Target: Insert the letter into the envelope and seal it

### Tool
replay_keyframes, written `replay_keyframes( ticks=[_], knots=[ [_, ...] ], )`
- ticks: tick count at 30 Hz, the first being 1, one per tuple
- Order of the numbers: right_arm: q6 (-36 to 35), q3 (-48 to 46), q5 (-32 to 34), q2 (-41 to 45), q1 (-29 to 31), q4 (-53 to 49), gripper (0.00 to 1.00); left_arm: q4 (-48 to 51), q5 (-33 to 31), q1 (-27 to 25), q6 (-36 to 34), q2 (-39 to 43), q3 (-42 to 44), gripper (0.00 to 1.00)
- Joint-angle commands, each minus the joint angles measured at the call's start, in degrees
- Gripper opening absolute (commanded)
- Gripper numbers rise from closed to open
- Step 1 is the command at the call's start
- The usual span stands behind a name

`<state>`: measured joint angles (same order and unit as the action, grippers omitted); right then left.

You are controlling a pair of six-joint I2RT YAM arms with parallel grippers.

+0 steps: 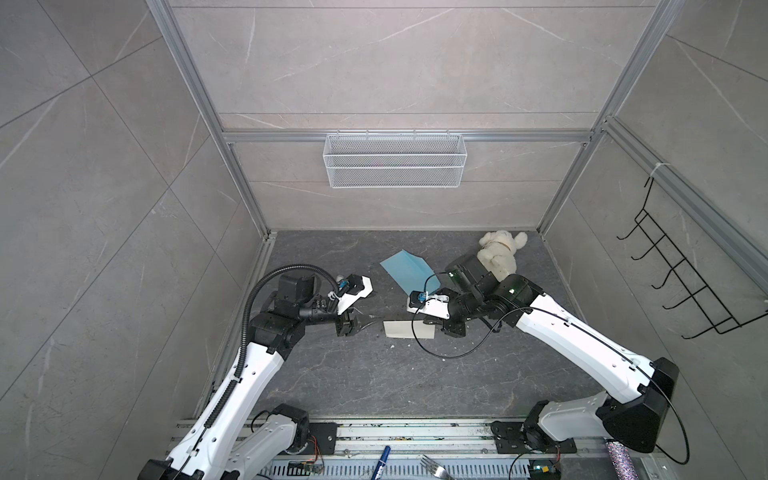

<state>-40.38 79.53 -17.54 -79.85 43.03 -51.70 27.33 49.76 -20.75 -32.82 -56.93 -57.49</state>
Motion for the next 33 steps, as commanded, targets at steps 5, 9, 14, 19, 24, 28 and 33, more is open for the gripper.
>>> replay_keyframes(
  ticks=[5, 9, 14, 19, 24, 28, 33],
  knots=[
    [-1.54, 1.01, 0.62, -0.87, 0.65, -0.38, 0.0, 12.09, -5.4, -5.7, -6.28, -7.52, -6.04, 0.61],
    [-1.46, 0.86, 0.21, -1.31, 0.8, 0.32, 0.0, 13.01, -5.33, -7.2, -6.85, -10.87, -7.97, 0.59],
    [-1.32, 0.85, 0.2, -1.73, 1.05, 0.7, 0.0, 12.98, -6.54, -9.51, -7.56, -14.18, -8.99, 0.53],
    [-1.37, 0.36, -0.09, -1.57, 1.09, 1.6, 0.0, 12.98, -5.7, -10.9, -7.97, -17.35, -10.15, 0.46],
    [-1.28, 0.11, -0.2, -1.54, 1.02, 2.04, 0.0, 13.0, -4.88, -11.89, -8.18, -19.77, -11.14, 0.38],
    [-1.28, 0.01, -0.62, -1.48, 1.08, 2.65, 0.0, 12.82, -5.07, -12.11, -8.23, -20.93, -11.25, 0.33],
    [-1.04, -0.84, -0.86, -0.73, 1.09, 3.69, 0.0, 9.97, -5.11, -12.03, -7.84, -19.01, -9.13, 0.29]
  ],
)
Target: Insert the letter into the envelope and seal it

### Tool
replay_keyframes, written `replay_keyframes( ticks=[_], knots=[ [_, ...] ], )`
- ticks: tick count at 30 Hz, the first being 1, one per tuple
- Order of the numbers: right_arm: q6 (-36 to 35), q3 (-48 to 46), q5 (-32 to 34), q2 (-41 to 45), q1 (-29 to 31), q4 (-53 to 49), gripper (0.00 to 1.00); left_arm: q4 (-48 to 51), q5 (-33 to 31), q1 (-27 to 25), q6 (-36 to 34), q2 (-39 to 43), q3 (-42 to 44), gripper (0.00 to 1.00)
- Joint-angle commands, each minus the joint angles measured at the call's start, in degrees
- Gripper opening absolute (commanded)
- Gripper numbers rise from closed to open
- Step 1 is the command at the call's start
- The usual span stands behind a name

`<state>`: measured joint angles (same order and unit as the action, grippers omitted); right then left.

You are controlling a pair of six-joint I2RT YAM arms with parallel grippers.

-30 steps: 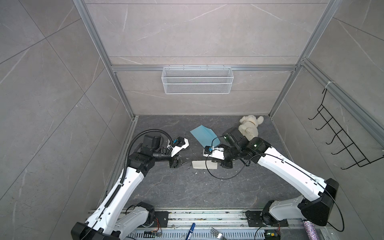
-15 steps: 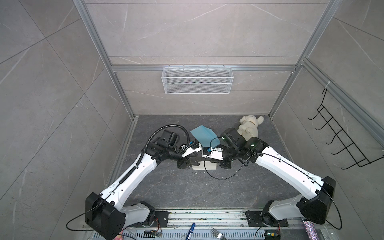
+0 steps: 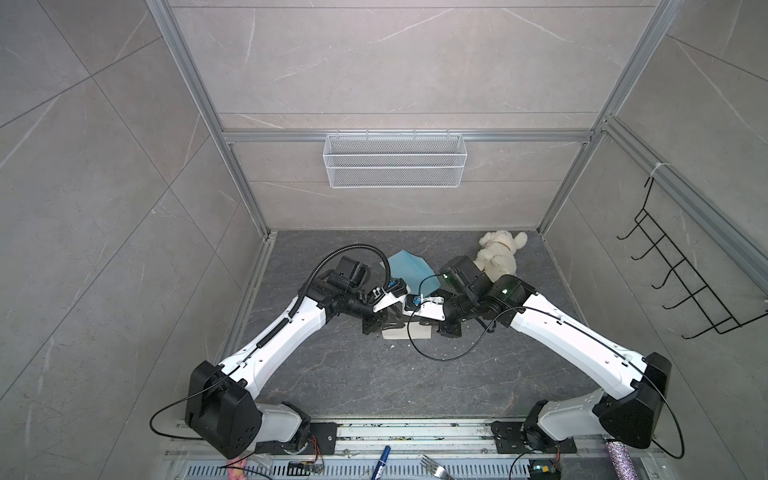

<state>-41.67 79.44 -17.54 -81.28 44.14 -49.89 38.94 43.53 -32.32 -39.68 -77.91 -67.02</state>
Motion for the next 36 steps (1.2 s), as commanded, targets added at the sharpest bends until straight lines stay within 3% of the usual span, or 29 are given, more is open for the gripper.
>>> replay_keyframes(
  ticks=[1, 5, 10, 13, 14, 19, 26, 30, 36],
  knots=[
    [0.44, -1.14, -1.15, 1.07, -0.07, 2.34, 0.0, -3.01, 1.09, -0.49, -0.85, 2.8, 1.52, 0.29],
    [1.11, -2.62, -1.92, 2.71, -0.11, 4.5, 0.0, -5.95, 1.15, -0.48, -1.0, 4.67, 4.93, 0.23],
    [1.23, -3.86, -1.96, 3.75, -0.24, 5.4, 0.0, -4.46, 1.8, -0.44, -1.55, 3.45, 4.14, 0.02],
    [1.7, -3.83, -1.91, 3.75, -0.21, 5.76, 0.0, -3.45, 2.1, -0.42, -1.58, 2.81, 3.15, 0.0],
    [2.04, -3.81, -1.89, 3.59, -0.29, 6.11, 0.03, -3.56, 2.17, -0.46, -1.42, 2.84, 3.12, 0.0],
    [7.04, -5.07, -1.24, 5.81, -1.64, 12.73, 0.42, -8.6, -0.59, -0.3, 4.76, 5.24, 5.08, 0.0],
    [18.53, -12.56, -0.4, 12.76, -6.28, 30.77, 0.76, -27.59, -10.44, 4.41, 26.81, 13.62, 14.18, 0.0],
    [26.34, -13.68, 6.24, 11.51, -7.72, 35.66, 0.83, -32.37, -17.59, 7.36, 38.03, 17.09, 16.09, 0.0],
    [36.04, -8.08, 15.28, 2.38, -10.17, 33.32, 0.89, -31.7, -24.58, 9.17, 45.45, 19.3, 15.44, 0.0]
  ],
)
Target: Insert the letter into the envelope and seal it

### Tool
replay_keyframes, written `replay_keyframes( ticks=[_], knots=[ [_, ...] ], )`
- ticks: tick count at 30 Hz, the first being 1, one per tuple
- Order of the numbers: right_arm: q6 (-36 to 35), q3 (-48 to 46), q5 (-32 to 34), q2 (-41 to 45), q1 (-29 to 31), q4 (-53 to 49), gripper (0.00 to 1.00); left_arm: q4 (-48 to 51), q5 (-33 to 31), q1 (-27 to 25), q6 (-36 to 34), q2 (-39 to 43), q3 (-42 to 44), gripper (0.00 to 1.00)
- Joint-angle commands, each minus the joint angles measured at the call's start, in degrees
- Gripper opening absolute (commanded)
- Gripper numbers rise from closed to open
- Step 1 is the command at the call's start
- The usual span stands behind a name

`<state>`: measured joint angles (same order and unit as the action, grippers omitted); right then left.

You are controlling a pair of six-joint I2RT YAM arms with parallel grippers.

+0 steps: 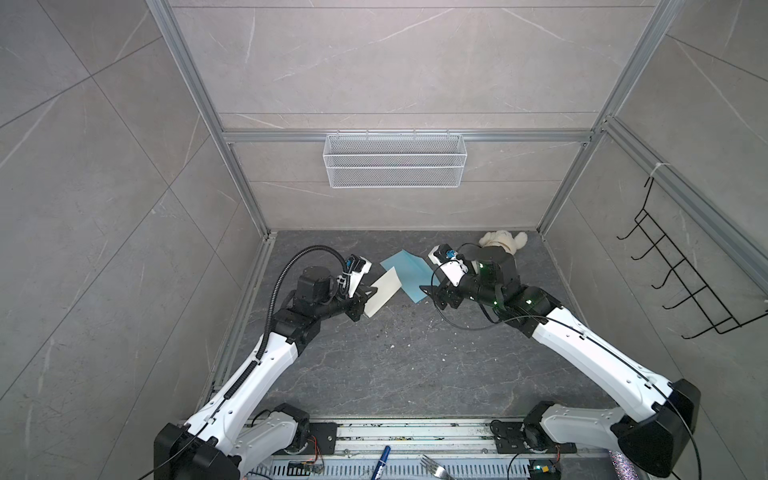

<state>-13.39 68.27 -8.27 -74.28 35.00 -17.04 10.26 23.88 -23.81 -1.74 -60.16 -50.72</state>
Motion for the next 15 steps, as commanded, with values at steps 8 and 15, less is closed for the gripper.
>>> replay_keyframes(
  ticks=[8, 15],
  knots=[
    [12.83, 14.43, 10.49, -19.31, -4.47, -2.51, 0.9, -3.32, -6.04, 1.31, 8.93, 4.16, 0.74, 0.0],
    [15.16, 25.42, 9.44, -32.87, -7.78, -5.11, 0.88, -3.29, -5.86, 1.39, 9.02, 6.58, 2.42, 0.0]
  ],
)
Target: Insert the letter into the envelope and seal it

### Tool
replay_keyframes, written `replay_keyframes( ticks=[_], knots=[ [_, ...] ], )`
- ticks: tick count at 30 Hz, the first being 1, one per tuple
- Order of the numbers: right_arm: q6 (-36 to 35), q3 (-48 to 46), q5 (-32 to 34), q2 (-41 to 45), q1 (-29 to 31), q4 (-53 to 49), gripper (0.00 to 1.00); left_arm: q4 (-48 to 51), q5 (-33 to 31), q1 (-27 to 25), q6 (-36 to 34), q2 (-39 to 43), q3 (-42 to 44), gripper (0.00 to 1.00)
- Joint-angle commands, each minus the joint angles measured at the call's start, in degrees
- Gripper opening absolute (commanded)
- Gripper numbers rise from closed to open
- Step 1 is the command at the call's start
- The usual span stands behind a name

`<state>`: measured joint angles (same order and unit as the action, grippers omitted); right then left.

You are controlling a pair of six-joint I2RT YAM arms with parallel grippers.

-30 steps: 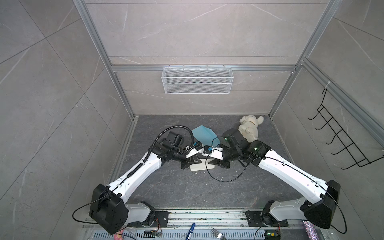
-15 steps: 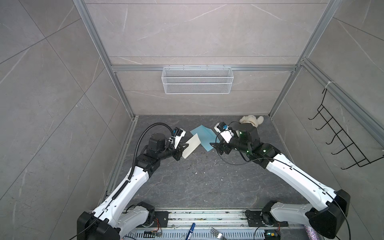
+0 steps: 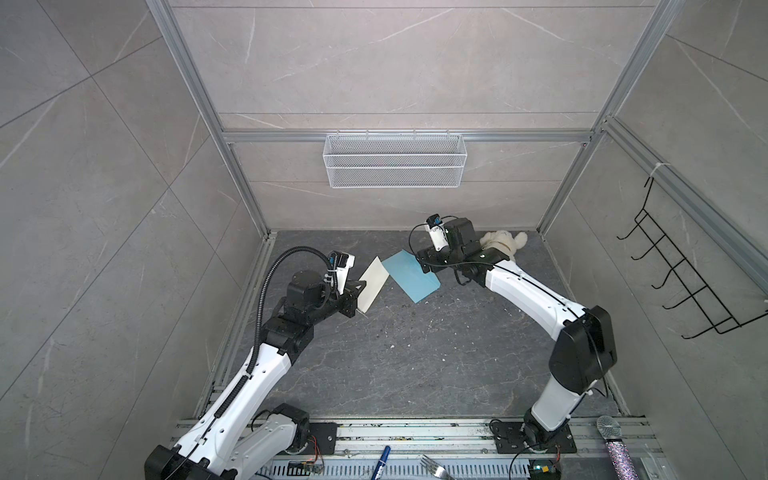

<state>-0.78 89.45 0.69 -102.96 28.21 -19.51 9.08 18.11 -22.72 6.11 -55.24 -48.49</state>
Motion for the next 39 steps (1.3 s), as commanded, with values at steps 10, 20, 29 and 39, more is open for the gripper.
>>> replay_keyframes(
  ticks=[10, 20, 29, 39],
  knots=[
    [3.85, 22.25, -0.83, -23.49, -4.52, -11.37, 0.76, -1.56, 0.02, 0.39, 1.37, 5.16, 1.94, 0.0],
    [3.03, 39.52, -5.81, -37.65, -5.1, -21.83, 0.63, -0.65, -1.37, 0.4, 0.83, 7.55, 3.31, 0.0],
    [2.94, 47.92, -5.87, -43.91, -5.12, -27.33, 0.4, -0.96, -0.78, 0.38, 1.33, 7.44, 3.58, 0.0],
    [8.5, 47.84, -6.58, -44.48, -5.67, -28.16, 0.0, -2.62, -1.59, 0.37, 3.87, 9.03, 5.24, 0.0]
  ],
)
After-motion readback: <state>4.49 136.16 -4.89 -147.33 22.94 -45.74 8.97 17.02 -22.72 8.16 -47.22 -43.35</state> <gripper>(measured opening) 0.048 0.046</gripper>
